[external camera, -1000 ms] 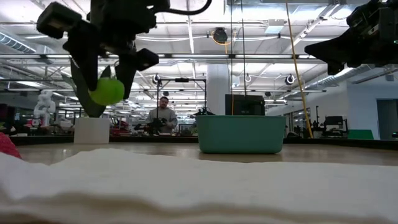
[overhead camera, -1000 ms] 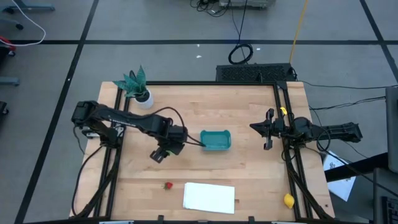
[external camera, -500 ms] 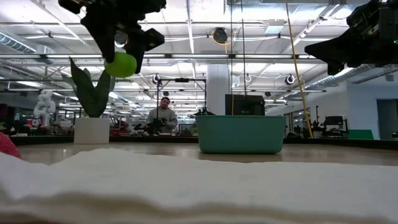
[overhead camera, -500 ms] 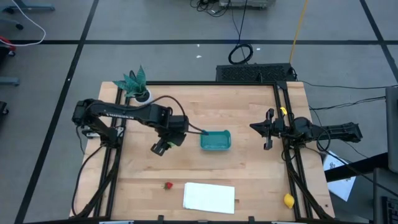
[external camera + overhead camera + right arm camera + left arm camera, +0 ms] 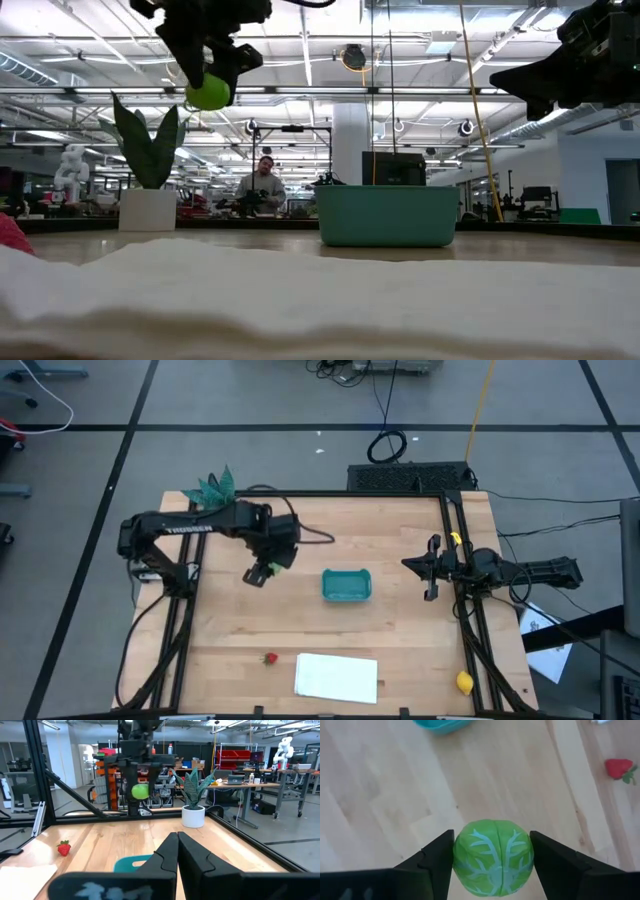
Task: Pick and placing Produce into tupperware
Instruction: Put the cabbage into the bin
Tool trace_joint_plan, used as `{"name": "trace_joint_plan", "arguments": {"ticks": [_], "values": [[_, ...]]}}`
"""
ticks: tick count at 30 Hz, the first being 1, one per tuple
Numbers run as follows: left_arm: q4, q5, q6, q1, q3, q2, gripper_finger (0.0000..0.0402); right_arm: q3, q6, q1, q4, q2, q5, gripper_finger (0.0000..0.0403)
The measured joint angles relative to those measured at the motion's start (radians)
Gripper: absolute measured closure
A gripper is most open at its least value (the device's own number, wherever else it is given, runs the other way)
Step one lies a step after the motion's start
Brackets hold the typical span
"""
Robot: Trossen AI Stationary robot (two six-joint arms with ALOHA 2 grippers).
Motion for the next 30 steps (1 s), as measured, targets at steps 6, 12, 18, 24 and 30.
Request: {"name": "trace_joint_plan", "arguments": {"ticks": [6, 12, 18, 24, 30], "values": [[-0.012, 0.01, -0.001, 0.063, 0.02, -0.001, 0.0167, 0.0, 0.0, 0.0, 0.0, 0.0, 0.0, 0.0403], [-0.012, 0.034, -0.009, 0.099, 0.02, 0.0, 0.0166, 0.0, 0.0, 0.0, -0.006, 0.0, 0.0, 0.0403], [0.041, 0.035, -0.056, 0.107, 0.02, 0.0, 0.0166, 0.0, 0.0, 0.0, -0.017, 0.0, 0.0, 0.0403], [0.128, 0.019, -0.139, 0.107, 0.02, 0.0, 0.0165, 0.0, 0.0, 0.0, -0.017, 0.0, 0.0, 0.0403], [0.144, 0.03, -0.155, 0.107, 0.02, 0.027, 0.0165, 0.0, 0.0, 0.0, -0.016, 0.0, 0.0, 0.0403]]}}
